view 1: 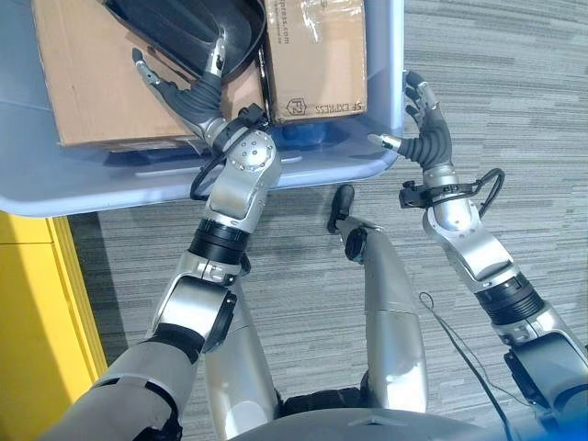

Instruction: Move parts from the plastic box to the shelf.

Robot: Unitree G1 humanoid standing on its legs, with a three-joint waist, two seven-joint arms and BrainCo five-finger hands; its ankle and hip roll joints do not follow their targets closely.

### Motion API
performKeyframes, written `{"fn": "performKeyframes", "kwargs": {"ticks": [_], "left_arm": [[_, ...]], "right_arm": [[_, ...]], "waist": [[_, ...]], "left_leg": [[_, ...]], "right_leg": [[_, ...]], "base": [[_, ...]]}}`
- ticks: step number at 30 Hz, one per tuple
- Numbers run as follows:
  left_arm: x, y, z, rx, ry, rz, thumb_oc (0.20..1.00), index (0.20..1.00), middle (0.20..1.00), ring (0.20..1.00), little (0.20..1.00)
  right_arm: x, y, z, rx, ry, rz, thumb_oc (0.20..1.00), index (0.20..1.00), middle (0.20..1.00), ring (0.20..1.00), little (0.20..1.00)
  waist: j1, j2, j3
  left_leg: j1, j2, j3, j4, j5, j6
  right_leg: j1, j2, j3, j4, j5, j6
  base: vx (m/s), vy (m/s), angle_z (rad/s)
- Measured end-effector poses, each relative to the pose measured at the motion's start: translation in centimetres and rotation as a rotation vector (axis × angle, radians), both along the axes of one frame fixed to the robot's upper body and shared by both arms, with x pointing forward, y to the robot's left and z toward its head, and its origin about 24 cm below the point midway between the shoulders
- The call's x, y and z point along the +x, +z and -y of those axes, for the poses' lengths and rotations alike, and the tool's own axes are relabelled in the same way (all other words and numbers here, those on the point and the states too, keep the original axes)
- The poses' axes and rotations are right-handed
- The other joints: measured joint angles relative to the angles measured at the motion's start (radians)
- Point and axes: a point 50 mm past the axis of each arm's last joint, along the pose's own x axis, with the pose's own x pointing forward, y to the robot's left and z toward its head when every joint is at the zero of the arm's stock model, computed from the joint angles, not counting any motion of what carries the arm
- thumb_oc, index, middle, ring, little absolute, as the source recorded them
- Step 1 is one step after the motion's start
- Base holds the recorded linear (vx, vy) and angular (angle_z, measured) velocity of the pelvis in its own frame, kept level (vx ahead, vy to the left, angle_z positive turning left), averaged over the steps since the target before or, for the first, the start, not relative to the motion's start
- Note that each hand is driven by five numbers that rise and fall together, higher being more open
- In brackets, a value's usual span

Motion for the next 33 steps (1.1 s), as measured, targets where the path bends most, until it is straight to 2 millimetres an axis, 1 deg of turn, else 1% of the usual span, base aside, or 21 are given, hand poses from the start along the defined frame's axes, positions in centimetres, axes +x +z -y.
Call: {"fn": "performKeyframes", "kwargs": {"ticks": [3, 4, 5, 6, 8, 10, 14, 17, 31, 32, 33], "left_arm": [[0.4, 0.0, 0.0, 0.003, 0.027, -0.032, 1.0, 1.0, 1.0, 1.0, 1.0], [0.5, 0.1, 0.1, 0.005, 0.029, -0.033, 0.636, 0.636, 0.636, 0.636, 0.636], [0.5, 0.1, 0.1, 0.005, 0.028, -0.033, 0.482, 0.482, 0.482, 0.482, 0.482], [0.5, 0.1, 0.0, 0.002, 0.033, -0.035, 0.2, 0.2, 0.2, 0.2, 0.2], [0.8, -0.3, -0.7, -0.014, 0.049, -0.063, 0.2, 0.2, 0.2, 0.2, 0.2], [1.1, -0.7, -1.0, -0.02, 0.031, -0.088, 0.2, 0.2, 0.2, 0.2, 0.2], [1.4, -0.6, -0.9, 0.001, -0.032, -0.09, 0.2, 0.2, 0.2, 0.2, 0.2], [1.5, -0.6, -0.8, -0.014, -0.069, -0.09, 0.2, 0.2, 0.2, 0.2, 0.2], [1.5, -0.5, -0.8, -0.022, -0.087, -0.073, 0.2, 0.2, 0.2, 0.2, 0.2], [1.5, -0.5, -0.8, -0.021, -0.085, -0.073, 0.385, 0.385, 0.385, 0.385, 0.385], [1.5, -0.4, -0.9, -0.016, -0.082, -0.071, 1.0, 1.0, 1.0, 1.0, 1.0]], "right_arm": [[0.2, -0.1, 0.1, 0.003, -0.002, -0.007, 1.0, 1.0, 1.0, 1.0, 1.0], [0.2, -0.1, 0.1, 0.004, -0.003, -0.008, 1.0, 1.0, 1.0, 1.0, 1.0], [0.2, 0.0, 0.1, 0.004, -0.001, -0.005, 1.0, 1.0, 1.0, 1.0, 1.0], [0.2, 0.2, 0.0, 0.003, 0.001, 0.001, 1.0, 1.0, 1.0, 1.0, 1.0], [0.3, 0.5, -0.1, 0.003, 0.004, 0.009, 1.0, 1.0, 1.0, 1.0, 1.0], [0.3, 0.7, 0.0, 0.015, 0.008, 0.008, 1.0, 1.0, 1.0, 1.0, 1.0], [0.4, 0.7, 0.0, 0.014, 0.008, 0.005, 1.0, 1.0, 1.0, 1.0, 1.0], [0.4, 0.7, -0.1, 0.011, 0.013, 0.004, 1.0, 1.0, 1.0, 1.0, 1.0], [0.5, 0.6, 0.1, -0.007, 0.009, -0.016, 1.0, 1.0, 1.0, 1.0, 1.0], [0.5, 0.5, 0.1, -0.008, 0.01, -0.017, 1.0, 1.0, 1.0, 1.0, 1.0], [0.5, 0.5, 0.0, -0.009, 0.011, -0.019, 1.0, 1.0, 1.0, 1.0, 1.0]], "waist": [[-0.003, 0.0, 0.0], [-0.003, 0.0, 0.0], [-0.004, -0.001, 0.0], [-0.003, -0.001, 0.0], [-0.002, -0.001, -0.001], [0.0, -0.001, -0.001], [-0.001, -0.001, -0.001], [-0.003, -0.001, -0.001], [-0.002, -0.001, -0.001], [-0.002, -0.001, -0.001], [-0.003, -0.001, -0.001]], "left_leg": [[-0.002, 0.002, 0.0, 0.009, -0.002, 0.0], [-0.002, 0.002, 0.0, 0.011, -0.004, 0.0], [-0.002, 0.002, 0.0, 0.012, -0.004, 0.0], [-0.002, 0.002, 0.0, 0.012, -0.004, 0.0], [-0.002, 0.002, 0.0, 0.014, -0.004, 0.0], [-0.003, 0.001, 0.0, 0.014, -0.004, 0.0], [-0.005, 0.0, 0.001, 0.024, -0.011, 0.003], [-0.008, 0.0, 0.001, 0.028, -0.013, 0.003], [-0.009, 0.0, 0.0, 0.028, -0.013, 0.003], [-0.009, 0.0, 0.0, 0.028, -0.013, 0.003], [-0.009, 0.0, 0.0, 0.029, -0.013, 0.003]], "right_leg": [[0.0, 0.0, 0.0, 0.002, 0.0, 0.0], [0.0, 0.0, 0.001, 0.003, 0.0, 0.0], [0.0, 0.0, 0.001, 0.002, 0.0, 0.0], [0.0, 0.0, 0.002, 0.002, 0.0, 0.0], [0.0, -0.001, 0.002, 0.004, 0.0, 0.0], [0.0, -0.001, 0.002, 0.004, 0.0, 0.0], [0.0, -0.004, 0.002, 0.011, -0.001, 0.001], [-0.001, -0.006, 0.003, 0.014, -0.001, 0.001], [-0.006, -0.006, 0.003, 0.021, -0.004, -0.001], [-0.006, -0.006, 0.003, 0.021, -0.004, -0.001], [-0.006, -0.006, 0.003, 0.022, -0.004, -0.001]], "base": [[0.0, 0.0, 0.0], [0.0, 0.0, 0.0], [0.0, 0.0, 0.0], [0.0, 0.0, 0.0], [0.0, 0.0, 0.0], [0.0, 0.0, 0.0], [0.0, 0.0, 0.0], [0.0, 0.0, 0.0], [0.0, 0.0, 0.0], [0.0, 0.0, 0.0], [0.0, 0.0, 0.0]]}}
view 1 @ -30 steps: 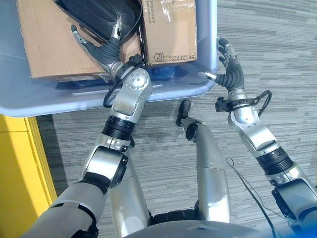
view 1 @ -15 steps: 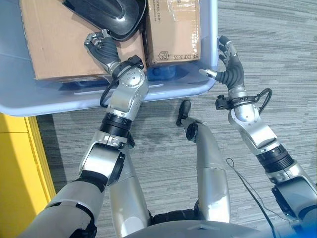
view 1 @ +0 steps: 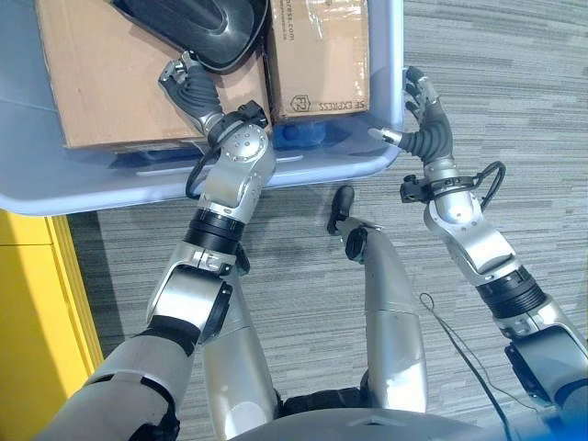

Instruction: Move parts from the plastic box to the shelf.

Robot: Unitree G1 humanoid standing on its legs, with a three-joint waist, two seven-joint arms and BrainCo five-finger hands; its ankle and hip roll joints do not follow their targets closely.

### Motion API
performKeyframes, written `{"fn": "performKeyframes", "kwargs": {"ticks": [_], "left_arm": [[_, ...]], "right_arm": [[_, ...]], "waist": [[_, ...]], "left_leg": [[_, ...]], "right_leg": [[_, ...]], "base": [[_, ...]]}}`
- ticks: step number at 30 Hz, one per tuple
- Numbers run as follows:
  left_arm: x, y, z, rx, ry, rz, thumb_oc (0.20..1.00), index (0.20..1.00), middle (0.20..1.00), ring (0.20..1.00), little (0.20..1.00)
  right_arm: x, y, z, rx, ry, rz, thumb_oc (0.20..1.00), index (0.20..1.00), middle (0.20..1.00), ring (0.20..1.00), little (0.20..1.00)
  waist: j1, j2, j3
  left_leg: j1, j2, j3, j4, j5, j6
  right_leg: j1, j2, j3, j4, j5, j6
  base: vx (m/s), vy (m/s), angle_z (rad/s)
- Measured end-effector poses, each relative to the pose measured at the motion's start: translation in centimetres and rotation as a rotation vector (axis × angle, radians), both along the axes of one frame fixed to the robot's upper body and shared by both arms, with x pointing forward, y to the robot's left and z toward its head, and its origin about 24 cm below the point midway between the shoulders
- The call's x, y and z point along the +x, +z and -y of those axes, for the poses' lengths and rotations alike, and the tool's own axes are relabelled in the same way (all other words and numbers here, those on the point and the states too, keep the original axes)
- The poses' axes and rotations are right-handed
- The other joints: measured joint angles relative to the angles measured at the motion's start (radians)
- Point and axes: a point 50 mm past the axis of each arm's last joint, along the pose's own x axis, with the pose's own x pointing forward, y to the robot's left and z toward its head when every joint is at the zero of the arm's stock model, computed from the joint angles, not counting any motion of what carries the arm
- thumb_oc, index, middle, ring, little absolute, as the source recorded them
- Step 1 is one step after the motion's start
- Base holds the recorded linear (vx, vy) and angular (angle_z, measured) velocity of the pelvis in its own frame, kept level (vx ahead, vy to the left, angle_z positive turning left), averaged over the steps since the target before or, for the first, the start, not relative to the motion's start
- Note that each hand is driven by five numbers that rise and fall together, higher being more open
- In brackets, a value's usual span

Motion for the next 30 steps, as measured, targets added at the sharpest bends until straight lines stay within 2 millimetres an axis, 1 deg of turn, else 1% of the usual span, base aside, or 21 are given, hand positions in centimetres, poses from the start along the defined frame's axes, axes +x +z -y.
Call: {"fn": "performKeyframes", "kwargs": {"ticks": [4, 12, 15, 19, 21, 22, 23, 24, 25, 27, 28, 29, 30], "left_arm": [[0.0, 0.2, -0.5, 0.015, 0.015, 0.006, 1.0, 1.0, 1.0, 1.0, 1.0], [0.1, 0.6, -0.9, 0.043, 0.022, -0.008, 1.0, 1.0, 1.0, 1.0, 1.0], [0.2, 0.9, -0.8, 0.003, 0.003, -0.011, 1.0, 1.0, 1.0, 1.0, 1.0], [0.8, 1.8, -0.8, -0.017, -0.017, -0.043, 1.0, 1.0, 1.0, 1.0, 1.0], [1.2, 2.1, -1.4, 0.033, -0.017, -0.065, 1.0, 1.0, 1.0, 1.0, 1.0], [1.3, 2.1, -1.5, 0.04, -0.028, -0.075, 1.0, 1.0, 1.0, 1.0, 1.0], [1.4, 2.1, -1.1, 0.02, -0.08, -0.069, 1.0, 1.0, 1.0, 1.0, 1.0], [1.5, 2.1, -1.3, -0.002, -0.111, -0.058, 1.0, 1.0, 1.0, 1.0, 1.0], [1.4, 1.9, -1.8, -0.017, -0.13, -0.049, 1.0, 1.0, 1.0, 1.0, 1.0], [0.8, 1.4, -3.8, 0.055, -0.178, -0.033, 1.0, 1.0, 1.0, 1.0, 1.0], [0.7, 1.2, -3.9, 0.059, -0.231, -0.031, 1.0, 1.0, 1.0, 1.0, 1.0], [0.6, 1.1, -3.9, 0.046, -0.261, -0.037, 1.0, 1.0, 1.0, 1.0, 1.0], [0.9, 1.0, -3.7, 0.027, -0.302, -0.061, 1.0, 1.0, 1.0, 1.0, 1.0]], "right_arm": [[0.0, -0.1, 0.0, -0.005, 0.002, -0.009, 1.0, 1.0, 1.0, 1.0, 1.0], [0.1, -0.1, -0.1, -0.015, 0.01, -0.02, 1.0, 1.0, 1.0, 1.0, 1.0], [0.1, -0.1, -0.2, -0.021, 0.013, -0.024, 1.0, 1.0, 1.0, 1.0, 1.0], [0.3, 0.4, -0.4, -0.032, 0.013, -0.027, 1.0, 1.0, 1.0, 1.0, 1.0], [0.4, 0.5, -0.4, -0.036, 0.012, -0.025, 1.0, 1.0, 1.0, 1.0, 1.0], [0.4, 0.5, -0.4, -0.036, 0.012, -0.025, 1.0, 1.0, 1.0, 1.0, 1.0], [0.4, 0.6, -0.3, -0.039, 0.011, -0.023, 1.0, 1.0, 1.0, 1.0, 1.0], [0.4, 0.7, 0.1, -0.055, -0.001, -0.021, 1.0, 1.0, 1.0, 1.0, 1.0], [0.4, 0.8, 0.5, -0.064, -0.014, -0.023, 1.0, 1.0, 1.0, 1.0, 1.0], [0.1, 0.5, 0.7, -0.072, -0.015, -0.03, 1.0, 1.0, 1.0, 1.0, 1.0], [-0.2, 0.2, 1.3, -0.093, -0.028, -0.038, 1.0, 1.0, 1.0, 1.0, 1.0], [-0.1, 0.2, 1.5, -0.092, -0.034, -0.04, 1.0, 1.0, 1.0, 1.0, 1.0], [-0.1, 0.4, 1.6, -0.087, -0.04, -0.032, 1.0, 1.0, 1.0, 1.0, 1.0]], "waist": [[-0.001, 0.0, 0.0], [0.002, 0.0, 0.0], [0.001, 0.0, 0.0], [0.004, 0.0, 0.0], [0.004, 0.0, 0.0], [0.004, 0.0, 0.0], [0.007, 0.001, 0.0], [0.013, 0.001, 0.0], [0.016, 0.001, 0.0], [0.026, 0.008, 0.0], [0.041, 0.009, 0.0], [0.043, 0.011, 0.0], [0.052, 0.016, 0.0]], "left_leg": [[0.0, 0.0, 0.0, 0.002, 0.0, 0.0], [0.0, 0.0, 0.007, 0.005, 0.0, 0.0], [0.002, 0.0, 0.009, 0.005, 0.0, 0.0], [0.007, 0.0, 0.016, 0.002, 0.0, 0.0], [0.015, 0.0, 0.025, -0.005, 0.001, -0.001], [0.019, 0.0, 0.028, -0.009, 0.001, -0.001], [0.022, 0.0, 0.032, -0.016, 0.001, -0.002], [0.03, -0.001, 0.041, -0.023, 0.002, -0.002], [0.042, -0.006, 0.054, -0.033, 0.003, -0.002], [0.051, -0.007, 0.063, -0.042, 0.004, -0.003], [0.05, -0.007, 0.064, -0.038, 0.004, -0.003], [0.051, -0.008, 0.064, -0.038, 0.004, -0.003], [0.051, -0.008, 0.064, -0.038, 0.004, -0.003]], "right_leg": [[0.0, -0.001, 0.0, 0.004, -0.001, -0.001], [-0.012, -0.003, 0.008, 0.013, -0.003, -0.005], [-0.013, -0.003, 0.009, 0.014, -0.004, -0.006], [-0.015, -0.005, 0.013, 0.015, -0.004, -0.006], [-0.015, -0.005, 0.018, 0.013, -0.005, -0.006], [-0.015, -0.005, 0.02, 0.011, -0.005, -0.006], [-0.015, -0.005, 0.021, 0.006, -0.005, -0.006], [-0.015, -0.005, 0.027, 0.004, -0.005, -0.005], [-0.015, -0.009, 0.038, 0.003, -0.007, -0.002], [-0.018, -0.008, 0.045, 0.006, -0.012, -0.001], [-0.023, -0.011, 0.046, 0.013, -0.017, -0.004], [-0.023, -0.011, 0.046, 0.014, -0.017, -0.004], [-0.023, -0.011, 0.046, 0.015, -0.017, -0.004]], "base": [[0.0, 0.0, 0.0], [0.0, 0.0, 0.0], [0.0, 0.0, 0.0], [0.0, 0.0, 0.0], [0.01, 0.016, -0.04], [0.01, 0.034, -0.04], [0.02, 0.034, -0.03], [0.02, 0.017, -0.03], [0.02, 0.003, -0.07], [0.02, 0.035, -0.03], [0.0, 0.043, 0.02], [0.0, 0.0, 0.0], [0.0, 0.0, 0.0]]}}
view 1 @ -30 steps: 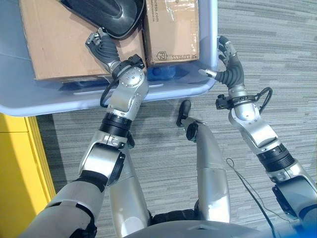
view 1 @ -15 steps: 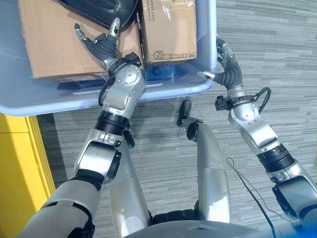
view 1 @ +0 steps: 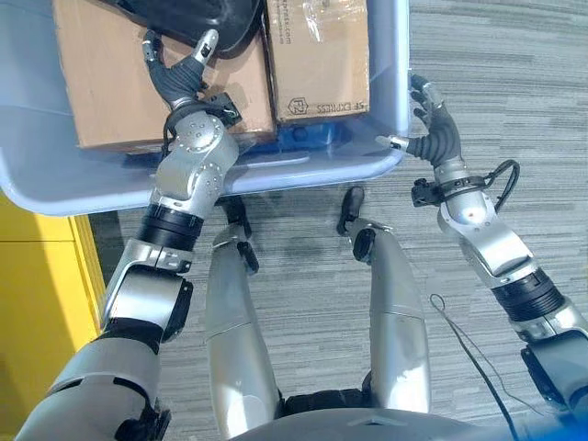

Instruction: Move parts from the plastic box to the shelf.

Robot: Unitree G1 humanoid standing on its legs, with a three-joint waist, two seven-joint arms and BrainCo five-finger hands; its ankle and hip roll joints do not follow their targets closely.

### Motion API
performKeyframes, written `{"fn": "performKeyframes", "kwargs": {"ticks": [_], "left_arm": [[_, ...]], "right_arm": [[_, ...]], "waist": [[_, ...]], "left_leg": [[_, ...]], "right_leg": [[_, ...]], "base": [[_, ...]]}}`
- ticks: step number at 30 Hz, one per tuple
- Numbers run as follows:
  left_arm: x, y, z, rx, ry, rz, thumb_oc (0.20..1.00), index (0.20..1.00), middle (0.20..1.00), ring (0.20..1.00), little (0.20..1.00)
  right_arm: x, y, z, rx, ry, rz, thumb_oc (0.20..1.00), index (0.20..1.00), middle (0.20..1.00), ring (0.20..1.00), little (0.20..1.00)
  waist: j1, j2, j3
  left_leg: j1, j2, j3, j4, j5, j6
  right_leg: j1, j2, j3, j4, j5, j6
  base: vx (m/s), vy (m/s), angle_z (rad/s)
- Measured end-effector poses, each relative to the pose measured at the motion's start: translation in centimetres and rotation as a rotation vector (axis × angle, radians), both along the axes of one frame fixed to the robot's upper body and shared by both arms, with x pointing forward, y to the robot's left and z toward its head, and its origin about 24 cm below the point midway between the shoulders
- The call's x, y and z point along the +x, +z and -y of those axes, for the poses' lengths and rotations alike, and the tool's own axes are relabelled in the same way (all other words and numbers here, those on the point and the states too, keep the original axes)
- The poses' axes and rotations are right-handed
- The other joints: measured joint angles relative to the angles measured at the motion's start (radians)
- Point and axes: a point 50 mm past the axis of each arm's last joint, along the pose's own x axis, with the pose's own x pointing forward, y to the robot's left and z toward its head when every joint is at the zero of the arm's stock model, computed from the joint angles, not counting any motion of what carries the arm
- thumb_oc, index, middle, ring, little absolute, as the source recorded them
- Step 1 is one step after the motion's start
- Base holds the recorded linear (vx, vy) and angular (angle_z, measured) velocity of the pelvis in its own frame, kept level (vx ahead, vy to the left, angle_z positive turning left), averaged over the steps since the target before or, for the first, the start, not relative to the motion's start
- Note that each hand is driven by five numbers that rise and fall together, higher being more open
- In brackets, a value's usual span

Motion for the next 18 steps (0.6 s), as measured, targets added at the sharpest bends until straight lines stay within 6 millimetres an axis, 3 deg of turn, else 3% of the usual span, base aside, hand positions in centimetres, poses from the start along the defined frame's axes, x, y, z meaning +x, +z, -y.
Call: {"fn": "performKeyframes", "kwargs": {"ticks": [3, 8, 18], "left_arm": [[0.5, 0.4, 0.0, -0.05, -0.027, -0.013, 1.0, 1.0, 1.0, 1.0, 1.0], [1.2, 0.6, -2.4, -0.176, -0.039, -0.044, 1.0, 1.0, 1.0, 1.0, 1.0], [1.7, 2.5, -2.8, -0.274, -0.077, -0.051, 1.0, 1.0, 1.0, 1.0, 1.0]], "right_arm": [[0.0, 0.3, 0.3, 0.007, -0.011, 0.008, 1.0, 1.0, 1.0, 1.0, 1.0], [0.0, 0.3, 0.3, -0.003, -0.006, 0.007, 1.0, 1.0, 1.0, 1.0, 1.0], [0.1, 1.3, 0.8, -0.043, 0.006, 0.018, 1.0, 1.0, 1.0, 1.0, 1.0]], "waist": [[0.011, 0.003, -0.001], [0.01, 0.007, -0.003], [-0.015, 0.006, -0.004]], "left_leg": [[0.0, 0.0, -0.001, -0.001, 0.0, 0.0], [-0.001, 0.0, -0.002, 0.003, 0.0, 0.0], [-0.009, 0.004, -0.006, 0.009, 0.0, 0.001]], "right_leg": [[0.001, 0.0, 0.0, 0.001, 0.0, 0.0], [0.003, 0.0, 0.001, 0.001, -0.002, 0.007], [0.003, 0.004, -0.003, -0.004, -0.001, 0.009]], "base": [[0.0, 0.0, 0.0], [0.0, 0.0, 0.0], [0.01, -0.016, 0.0]]}}
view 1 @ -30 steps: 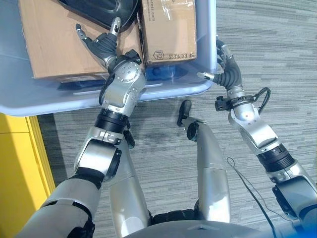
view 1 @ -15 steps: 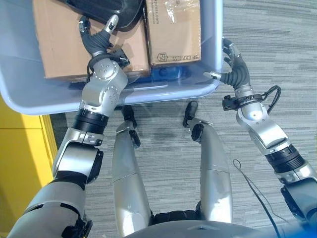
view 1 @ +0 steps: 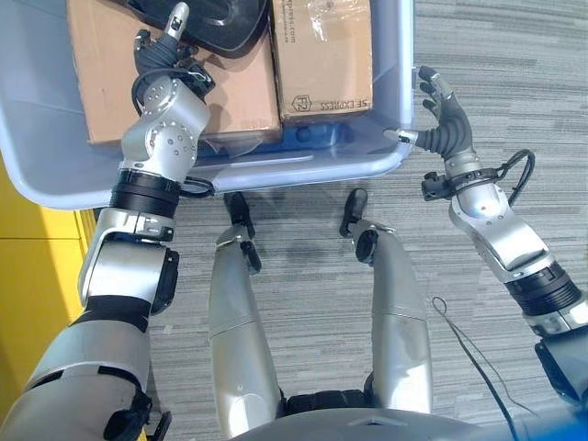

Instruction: Move parts from the plastic box to the shelf.

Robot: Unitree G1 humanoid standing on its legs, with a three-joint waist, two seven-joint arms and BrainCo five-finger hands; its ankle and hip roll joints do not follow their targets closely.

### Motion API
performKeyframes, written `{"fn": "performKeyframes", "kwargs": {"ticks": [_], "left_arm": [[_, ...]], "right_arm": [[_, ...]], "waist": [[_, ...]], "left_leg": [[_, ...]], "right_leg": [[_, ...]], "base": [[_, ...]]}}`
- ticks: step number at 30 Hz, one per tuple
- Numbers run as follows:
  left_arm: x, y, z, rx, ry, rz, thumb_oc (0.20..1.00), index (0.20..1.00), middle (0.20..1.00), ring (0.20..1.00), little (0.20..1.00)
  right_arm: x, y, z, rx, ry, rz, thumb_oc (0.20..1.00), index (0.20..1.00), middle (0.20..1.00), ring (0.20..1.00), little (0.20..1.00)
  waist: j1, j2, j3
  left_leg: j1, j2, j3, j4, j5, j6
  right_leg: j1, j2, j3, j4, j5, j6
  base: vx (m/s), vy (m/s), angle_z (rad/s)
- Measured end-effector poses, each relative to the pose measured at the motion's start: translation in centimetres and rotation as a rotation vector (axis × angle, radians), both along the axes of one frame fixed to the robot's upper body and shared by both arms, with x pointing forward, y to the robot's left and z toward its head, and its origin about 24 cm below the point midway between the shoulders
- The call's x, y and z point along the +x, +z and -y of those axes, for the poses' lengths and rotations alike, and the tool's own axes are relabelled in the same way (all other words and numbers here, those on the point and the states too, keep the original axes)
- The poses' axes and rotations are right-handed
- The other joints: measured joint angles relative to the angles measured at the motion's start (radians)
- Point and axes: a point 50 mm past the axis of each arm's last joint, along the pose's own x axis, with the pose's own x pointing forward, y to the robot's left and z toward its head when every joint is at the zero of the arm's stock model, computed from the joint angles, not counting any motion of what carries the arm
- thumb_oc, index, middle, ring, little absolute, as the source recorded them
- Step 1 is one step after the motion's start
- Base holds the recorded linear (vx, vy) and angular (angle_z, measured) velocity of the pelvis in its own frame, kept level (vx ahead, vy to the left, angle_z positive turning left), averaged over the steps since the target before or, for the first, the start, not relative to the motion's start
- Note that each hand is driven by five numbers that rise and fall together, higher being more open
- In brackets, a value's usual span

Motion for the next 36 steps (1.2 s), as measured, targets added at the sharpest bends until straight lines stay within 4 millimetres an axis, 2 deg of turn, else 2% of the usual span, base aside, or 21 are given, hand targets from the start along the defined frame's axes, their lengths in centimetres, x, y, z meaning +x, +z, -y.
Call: {"fn": "performKeyframes", "kwargs": {"ticks": [8, 13, 15, 18, 27, 36], "left_arm": [[0.0, 0.1, -1.1, -0.031, 0.038, -0.035, 1.0, 1.0, 1.0, 1.0, 1.0], [0.0, 0.2, -2.7, 0.109, 0.13, -0.15, 1.0, 1.0, 1.0, 1.0, 1.0], [0.1, 1.0, -2.8, 0.134, 0.166, -0.178, 1.0, 1.0, 1.0, 1.0, 1.0], [0.0, 0.8, -3.5, 0.18, 0.207, -0.233, 1.0, 1.0, 1.0, 1.0, 1.0], [0.0, 1.6, -3.9, 0.318, 0.296, -0.346, 1.0, 1.0, 1.0, 1.0, 1.0], [-0.7, 1.1, -6.0, 0.357, 0.394, -0.488, 1.0, 1.0, 1.0, 1.0, 1.0]], "right_arm": [[0.0, 0.0, -0.3, 0.002, 0.01, 0.0, 1.0, 1.0, 1.0, 1.0, 1.0], [-0.1, 0.0, -0.7, -0.012, 0.03, -0.005, 1.0, 1.0, 1.0, 1.0, 1.0], [-0.1, -0.3, -0.5, -0.006, 0.03, -0.031, 1.0, 1.0, 1.0, 1.0, 1.0], [-0.1, -0.2, -0.3, -0.013, 0.026, -0.031, 1.0, 1.0, 1.0, 1.0, 1.0], [-0.2, -0.3, -0.1, -0.015, 0.027, -0.039, 1.0, 1.0, 1.0, 1.0, 1.0], [-0.2, -0.5, 0.0, 0.002, 0.039, -0.057, 1.0, 1.0, 1.0, 1.0, 1.0]], "waist": [[-0.01, 0.001, -0.001], [-0.033, 0.001, -0.002], [-0.045, 0.002, -0.003], [-0.051, 0.003, -0.003], [-0.058, 0.003, -0.006], [-0.091, 0.011, -0.015]], "left_leg": [[0.012, 0.0, 0.009, -0.005, -0.001, 0.001], [0.029, 0.003, 0.03, -0.008, -0.004, 0.004], [0.029, 0.012, 0.031, -0.006, -0.005, 0.003], [0.031, 0.016, 0.033, -0.009, -0.005, 0.003], [0.03, 0.032, 0.051, -0.014, -0.004, 0.002], [0.029, 0.04, 0.068, -0.038, 0.004, -0.01]], "right_leg": [[0.009, 0.0, 0.004, -0.01, 0.007, -0.001], [0.01, 0.005, 0.022, -0.015, 0.011, 0.006], [0.007, 0.013, 0.023, -0.016, 0.01, 0.005], [0.003, 0.017, 0.023, -0.011, 0.008, 0.0], [-0.022, 0.031, 0.028, 0.002, -0.001, -0.01], [-0.047, 0.04, 0.039, 0.004, -0.003, -0.014]], "base": [[0.03, -0.015, -0.01], [0.04, -0.011, -0.08], [0.07, -0.035, -0.09], [0.05, -0.048, -0.05], [0.04, -0.052, -0.04], [0.01, -0.027, -0.03]]}}
